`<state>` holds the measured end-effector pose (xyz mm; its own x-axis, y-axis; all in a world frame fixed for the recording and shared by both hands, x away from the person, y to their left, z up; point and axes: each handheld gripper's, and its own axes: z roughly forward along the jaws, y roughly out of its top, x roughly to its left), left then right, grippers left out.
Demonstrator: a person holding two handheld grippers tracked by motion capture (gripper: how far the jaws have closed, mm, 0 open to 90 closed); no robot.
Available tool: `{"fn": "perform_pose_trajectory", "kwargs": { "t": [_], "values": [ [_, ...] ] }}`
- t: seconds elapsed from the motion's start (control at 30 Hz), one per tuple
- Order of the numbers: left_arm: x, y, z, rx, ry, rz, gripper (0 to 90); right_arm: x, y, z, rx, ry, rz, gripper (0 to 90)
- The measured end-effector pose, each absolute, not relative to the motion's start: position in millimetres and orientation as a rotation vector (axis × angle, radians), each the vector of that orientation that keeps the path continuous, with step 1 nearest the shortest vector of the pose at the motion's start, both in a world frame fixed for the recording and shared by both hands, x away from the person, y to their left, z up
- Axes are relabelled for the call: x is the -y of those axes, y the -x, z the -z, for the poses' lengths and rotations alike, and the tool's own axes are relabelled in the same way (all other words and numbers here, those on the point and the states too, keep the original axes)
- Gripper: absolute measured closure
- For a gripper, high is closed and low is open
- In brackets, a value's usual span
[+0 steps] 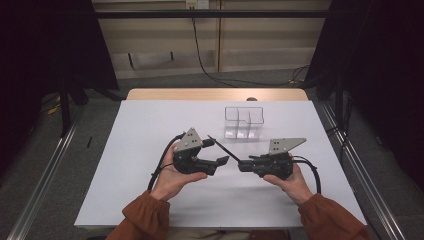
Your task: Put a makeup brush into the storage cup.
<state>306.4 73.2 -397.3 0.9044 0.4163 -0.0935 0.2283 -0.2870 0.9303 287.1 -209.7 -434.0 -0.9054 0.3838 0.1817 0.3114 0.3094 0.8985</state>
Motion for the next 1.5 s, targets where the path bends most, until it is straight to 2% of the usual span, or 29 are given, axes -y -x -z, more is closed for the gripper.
{"fn": "perform_pose_trajectory", "kwargs": {
  "t": [0.03,0.17,0.37,0.77,1.5],
  "values": [
    [-72.6,-306.7,397.2,-0.473,-1.880,-0.193,35.2,209.4,-287.1,434.2,-2.489,-0.662,-1.683,84.0],
    [-71.9,-307.3,397.8,-0.475,-1.868,-0.157,41.5,209.5,-286.9,434.9,-2.495,-0.662,-1.684,84.0],
    [-74.1,-308.3,395.6,-0.491,-1.829,-0.132,45.8,208.4,-286.3,435.1,-2.499,-0.645,-1.692,84.0],
    [-72.9,-308.4,395.5,-0.488,-1.810,-0.056,65.1,207.6,-286.0,436.9,-2.523,-0.618,-1.685,84.0],
    [-74.2,-309.4,391.6,-0.502,-1.757,0.093,79.2,203.6,-285.5,441.5,-2.572,-0.587,-1.661,84.0]
  ]
}}
